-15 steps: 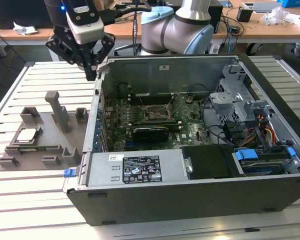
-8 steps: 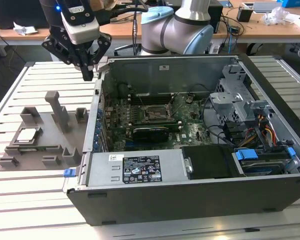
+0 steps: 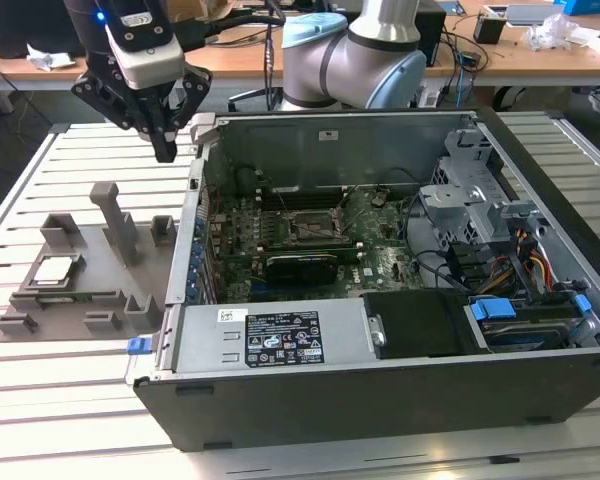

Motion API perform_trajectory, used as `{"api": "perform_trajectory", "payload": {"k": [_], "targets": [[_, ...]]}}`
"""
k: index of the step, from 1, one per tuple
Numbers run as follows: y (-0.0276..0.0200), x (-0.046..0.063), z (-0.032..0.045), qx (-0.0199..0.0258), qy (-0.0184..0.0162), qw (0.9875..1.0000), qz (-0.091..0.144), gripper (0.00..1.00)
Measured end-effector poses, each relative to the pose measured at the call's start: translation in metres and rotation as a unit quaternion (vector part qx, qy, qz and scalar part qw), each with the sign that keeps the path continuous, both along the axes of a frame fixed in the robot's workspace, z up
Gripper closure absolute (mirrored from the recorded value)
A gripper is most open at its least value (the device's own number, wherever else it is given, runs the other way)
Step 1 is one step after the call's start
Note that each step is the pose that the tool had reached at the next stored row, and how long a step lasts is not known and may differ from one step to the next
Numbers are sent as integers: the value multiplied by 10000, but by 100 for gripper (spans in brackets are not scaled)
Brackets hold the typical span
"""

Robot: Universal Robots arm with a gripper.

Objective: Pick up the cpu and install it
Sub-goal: 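Reach for the cpu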

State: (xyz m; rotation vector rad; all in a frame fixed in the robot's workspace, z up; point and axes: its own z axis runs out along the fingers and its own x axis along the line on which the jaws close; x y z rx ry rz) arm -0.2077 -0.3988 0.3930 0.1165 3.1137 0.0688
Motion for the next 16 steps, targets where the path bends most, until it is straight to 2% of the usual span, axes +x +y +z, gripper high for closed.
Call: {"api": "perform_trajectory", "payload": {"k": [16], "targets": [[0, -192, -1, -1, 0, 10000, 0, 89]]}}
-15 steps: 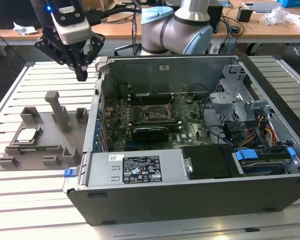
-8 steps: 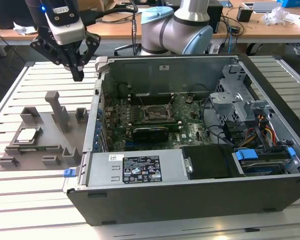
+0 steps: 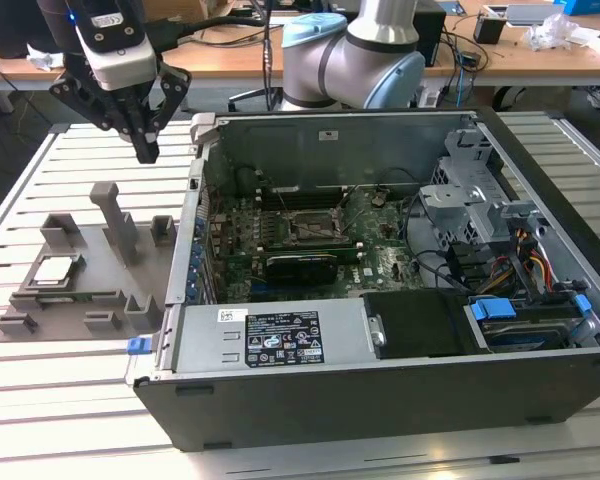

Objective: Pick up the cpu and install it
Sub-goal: 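Reach for the cpu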

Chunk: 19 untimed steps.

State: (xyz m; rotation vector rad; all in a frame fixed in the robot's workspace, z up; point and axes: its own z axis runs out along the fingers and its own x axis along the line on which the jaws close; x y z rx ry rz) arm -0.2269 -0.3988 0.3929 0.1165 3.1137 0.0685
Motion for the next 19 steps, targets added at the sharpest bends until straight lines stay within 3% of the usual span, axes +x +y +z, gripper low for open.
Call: {"api": "perform_trajectory", "payload": {"k": [19], "targets": [[0, -226, -1, 0, 0, 10000, 0, 89]]}}
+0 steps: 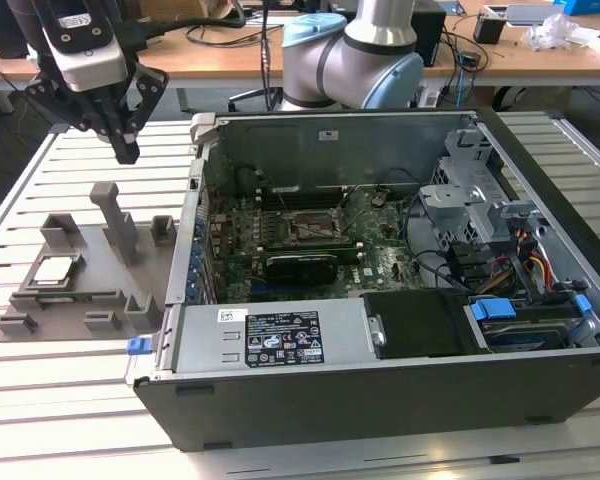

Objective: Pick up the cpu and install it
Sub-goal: 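Reach for the cpu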

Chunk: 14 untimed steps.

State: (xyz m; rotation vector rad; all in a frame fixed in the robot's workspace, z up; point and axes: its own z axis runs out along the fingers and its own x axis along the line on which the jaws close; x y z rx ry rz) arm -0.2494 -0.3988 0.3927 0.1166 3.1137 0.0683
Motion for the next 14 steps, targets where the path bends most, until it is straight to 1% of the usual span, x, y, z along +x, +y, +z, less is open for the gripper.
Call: {"api": "perform_trajectory", "payload": {"k": [5, 9, 12, 14], "targets": [[0, -82, -1, 0, 0, 10000, 0, 89], [0, -122, -1, 0, 0, 10000, 0, 89], [0, -202, 0, -1, 0, 10000, 0, 89], [0, -228, 0, -1, 0, 10000, 0, 89]]}}
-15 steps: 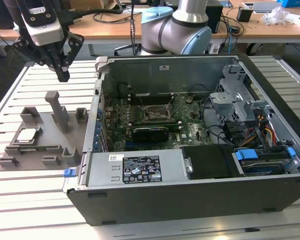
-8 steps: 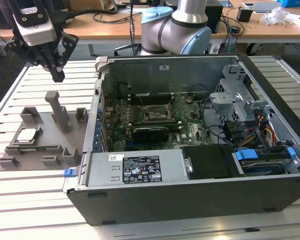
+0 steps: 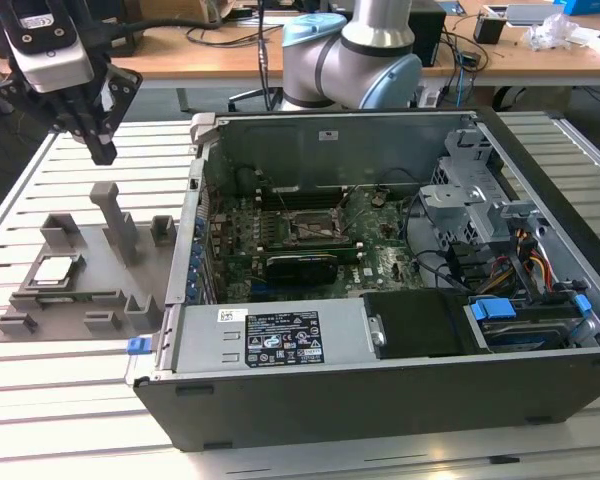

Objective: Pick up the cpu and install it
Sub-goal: 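Reach for the cpu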

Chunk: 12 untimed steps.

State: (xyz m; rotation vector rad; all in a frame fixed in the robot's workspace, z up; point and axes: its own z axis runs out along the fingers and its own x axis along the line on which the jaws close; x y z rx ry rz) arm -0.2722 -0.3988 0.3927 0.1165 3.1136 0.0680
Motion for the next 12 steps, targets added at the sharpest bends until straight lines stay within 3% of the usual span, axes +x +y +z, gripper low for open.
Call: {"api": "perform_trajectory", "payload": {"k": [9, 12], "targets": [[0, -136, -1, -2, 0, 10000, 0, 89], [2, -234, -2, -4, 0, 10000, 0, 89]]}}
